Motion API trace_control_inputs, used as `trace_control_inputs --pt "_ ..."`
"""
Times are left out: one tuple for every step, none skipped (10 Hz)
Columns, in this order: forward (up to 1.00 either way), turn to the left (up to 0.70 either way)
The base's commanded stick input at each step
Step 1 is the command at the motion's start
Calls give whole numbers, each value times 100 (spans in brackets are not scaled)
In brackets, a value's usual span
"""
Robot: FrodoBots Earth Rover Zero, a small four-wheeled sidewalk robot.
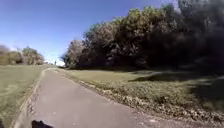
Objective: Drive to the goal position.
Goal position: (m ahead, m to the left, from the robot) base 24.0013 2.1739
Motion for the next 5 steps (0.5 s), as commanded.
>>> trace_control_inputs --pt "50 27" --pt "50 27" --pt "50 27" --pt "50 27" --pt "50 27"
